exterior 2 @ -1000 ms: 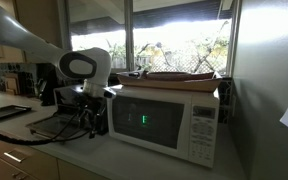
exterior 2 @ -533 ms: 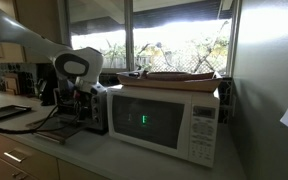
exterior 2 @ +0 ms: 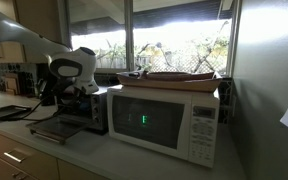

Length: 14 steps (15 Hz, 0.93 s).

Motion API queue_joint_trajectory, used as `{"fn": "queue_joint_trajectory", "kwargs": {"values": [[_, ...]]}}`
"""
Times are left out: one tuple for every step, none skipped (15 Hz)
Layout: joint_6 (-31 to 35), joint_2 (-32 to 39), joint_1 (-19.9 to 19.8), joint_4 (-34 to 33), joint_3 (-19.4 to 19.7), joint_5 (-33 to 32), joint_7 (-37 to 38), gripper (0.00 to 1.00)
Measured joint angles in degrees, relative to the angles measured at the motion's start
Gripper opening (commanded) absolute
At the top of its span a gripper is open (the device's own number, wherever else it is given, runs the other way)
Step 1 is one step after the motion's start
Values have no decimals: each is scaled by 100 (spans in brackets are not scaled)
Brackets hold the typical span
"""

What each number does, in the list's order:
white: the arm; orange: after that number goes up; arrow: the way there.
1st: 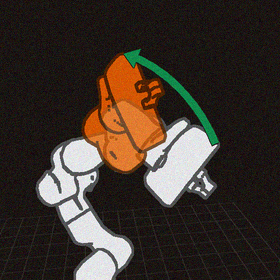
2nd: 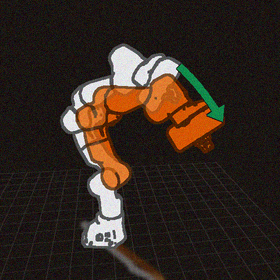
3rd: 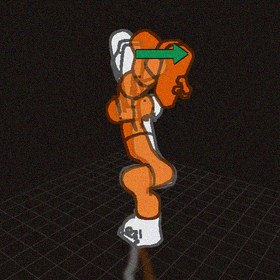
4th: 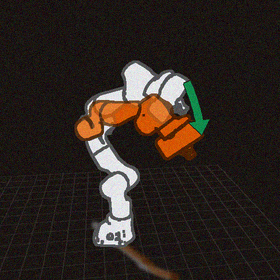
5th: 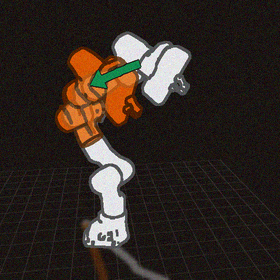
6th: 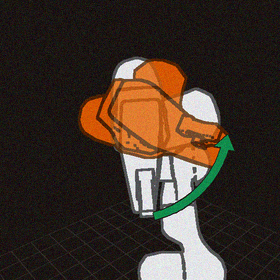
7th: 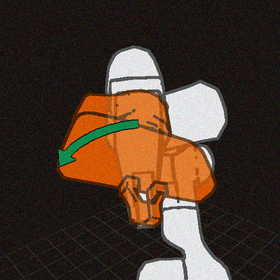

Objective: Remove the two bowls from the toaster oven and stack them together on top of the oven

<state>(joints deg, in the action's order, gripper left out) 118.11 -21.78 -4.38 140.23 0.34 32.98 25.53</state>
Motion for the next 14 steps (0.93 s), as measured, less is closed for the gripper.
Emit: {"fn": "queue_joint_trajectory", "kwargs": {"values": [[150,16,31,20,-52,163,130,100],[188,28,53,21,-78,180,149,100],[188,29,53,15,-80,175,149,100],[188,29,47,7,-75,175,149,100],[188,29,43,2,-68,174,148,100],[188,29,42,0,-66,174,148,100],[188,29,43,-4,-67,174,148,100],[205,29,43,-4,-68,187,150,100],[239,32,50,-2,-70,245,151,100],[299,36,72,5,-79,342,148,100],[406,39,111,24,-90,501,131,100],[514,38,157,51,-102,661,101,100],[641,39,216,97,-118,845,44,100],[753,39,265,150,-139,1013,-24,100]]}}
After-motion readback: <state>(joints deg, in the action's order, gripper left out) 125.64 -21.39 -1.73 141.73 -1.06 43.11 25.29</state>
